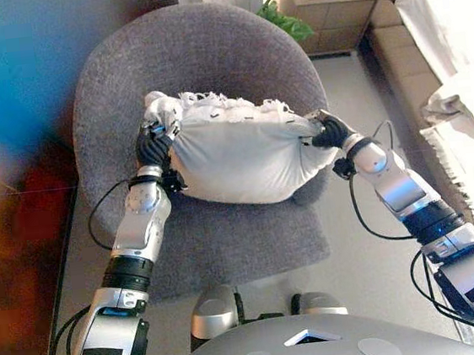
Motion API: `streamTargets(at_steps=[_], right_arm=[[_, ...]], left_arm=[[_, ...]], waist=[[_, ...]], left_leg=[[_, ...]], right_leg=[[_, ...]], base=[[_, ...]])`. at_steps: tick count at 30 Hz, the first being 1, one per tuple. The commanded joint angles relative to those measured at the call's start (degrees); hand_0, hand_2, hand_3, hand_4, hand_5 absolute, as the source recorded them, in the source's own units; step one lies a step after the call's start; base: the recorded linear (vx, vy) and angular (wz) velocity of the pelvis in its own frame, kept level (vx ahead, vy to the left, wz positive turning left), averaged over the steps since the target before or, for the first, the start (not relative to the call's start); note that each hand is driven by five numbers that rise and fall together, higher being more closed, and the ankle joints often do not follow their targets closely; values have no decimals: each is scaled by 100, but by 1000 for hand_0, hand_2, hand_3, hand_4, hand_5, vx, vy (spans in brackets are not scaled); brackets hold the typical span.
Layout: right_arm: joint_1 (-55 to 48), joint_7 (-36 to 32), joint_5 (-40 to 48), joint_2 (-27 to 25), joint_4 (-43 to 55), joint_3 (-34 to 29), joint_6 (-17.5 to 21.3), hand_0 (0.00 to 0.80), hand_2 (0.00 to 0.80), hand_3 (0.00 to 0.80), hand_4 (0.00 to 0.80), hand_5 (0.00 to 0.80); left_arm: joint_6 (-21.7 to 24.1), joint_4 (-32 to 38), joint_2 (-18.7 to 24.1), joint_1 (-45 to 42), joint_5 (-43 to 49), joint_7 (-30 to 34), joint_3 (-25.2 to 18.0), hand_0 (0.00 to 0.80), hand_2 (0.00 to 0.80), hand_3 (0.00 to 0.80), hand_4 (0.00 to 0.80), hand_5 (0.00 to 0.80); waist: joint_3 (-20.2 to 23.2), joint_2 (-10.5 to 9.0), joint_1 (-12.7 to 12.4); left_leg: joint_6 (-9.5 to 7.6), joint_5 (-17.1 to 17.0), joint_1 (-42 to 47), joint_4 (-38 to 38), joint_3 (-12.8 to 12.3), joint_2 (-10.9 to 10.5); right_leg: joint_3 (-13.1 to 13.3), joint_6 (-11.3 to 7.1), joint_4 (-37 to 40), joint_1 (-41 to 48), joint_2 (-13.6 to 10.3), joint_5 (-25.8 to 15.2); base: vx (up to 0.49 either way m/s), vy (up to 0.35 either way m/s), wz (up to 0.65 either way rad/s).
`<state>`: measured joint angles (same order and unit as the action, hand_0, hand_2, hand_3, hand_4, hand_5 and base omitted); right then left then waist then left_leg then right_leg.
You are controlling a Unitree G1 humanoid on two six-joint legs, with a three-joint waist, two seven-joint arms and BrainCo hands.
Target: Pick up the cushion and take it to the sofa
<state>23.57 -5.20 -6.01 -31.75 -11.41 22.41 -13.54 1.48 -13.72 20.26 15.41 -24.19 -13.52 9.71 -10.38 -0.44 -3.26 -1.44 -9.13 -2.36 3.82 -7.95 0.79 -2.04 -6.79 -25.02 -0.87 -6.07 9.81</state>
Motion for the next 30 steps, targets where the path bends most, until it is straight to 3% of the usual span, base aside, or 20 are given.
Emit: streamTargets(at_steps=[1, 7, 11, 12, 16, 20, 26, 30], right_arm=[[231, 391, 135, 329, 31, -314, 193, 800, 800, 800, 800, 800], [100, 582, 287, 305, -136, -375, 210, 800, 800, 800, 800, 800], [85, 551, 469, 151, -14, -470, 246, 800, 800, 800, 800, 800], [105, 556, 487, 146, -6, -483, 209, 800, 800, 800, 800, 800], [229, 409, 470, 153, -53, -555, 143, 800, 800, 800, 800, 800], [277, 321, 315, 159, -99, -518, 71, 800, 800, 800, 800, 800], [39, 100, 139, 155, 139, -580, 34, 800, 800, 800, 800, 800], [414, 375, 194, 243, -7, -465, 52, 800, 800, 800, 800, 800]], left_arm=[[320, 41, 83, 345, 56, 22, -17, 800, 800, 800, 800, 800], [299, -163, 40, 617, 56, 95, 139, 800, 800, 800, 800, 800], [363, -250, -58, 767, 140, -157, 383, 800, 800, 800, 800, 800], [340, -240, -78, 772, 135, -177, 393, 800, 800, 800, 800, 800], [203, -164, -190, 745, 147, -313, 410, 800, 800, 800, 800, 800], [54, -118, -172, 665, 116, -325, 317, 800, 800, 800, 800, 800], [-36, 135, -62, 323, 47, -199, 79, 800, 800, 800, 800, 800], [40, 66, -43, 589, 69, -375, 210, 800, 800, 800, 800, 800]], waist=[[786, -18, 40], [657, -41, 305], [467, -228, 578], [432, -236, 625], [540, -257, 577], [632, -247, 533], [645, -253, 535], [314, -328, 537]], left_leg=[[-122, 669, -351, -776, -118, -149], [-53, 832, 67, -762, -31, -210], [70, 1149, 230, -1024, 60, -229], [72, 1229, 270, -1057, 82, -208], [149, 1123, 283, -904, 255, -151], [164, 1161, 295, -888, 279, -133], [174, 1349, 215, -1229, 65, -40], [157, 1777, -446, -2469, -8, 122]], right_leg=[[-213, -36, -1933, -141, 13, -1510], [-322, 27, -691, -770, -148, -1432], [-153, -70, 927, -872, -284, -1646], [-25, -110, 874, -926, -258, -1703], [30, -101, 1542, -388, -143, -1346], [40, -93, 1722, -207, -84, -1170], [58, -26, 1770, -146, -72, -1049], [77, 140, 934, -664, -89, -745]], base=[[193, 201, 13], [145, -6, 13], [135, -148, 28], [140, -91, 43], [137, -79, 9], [125, -43, -16], [108, -30, -16], [-81, -63, -7]])
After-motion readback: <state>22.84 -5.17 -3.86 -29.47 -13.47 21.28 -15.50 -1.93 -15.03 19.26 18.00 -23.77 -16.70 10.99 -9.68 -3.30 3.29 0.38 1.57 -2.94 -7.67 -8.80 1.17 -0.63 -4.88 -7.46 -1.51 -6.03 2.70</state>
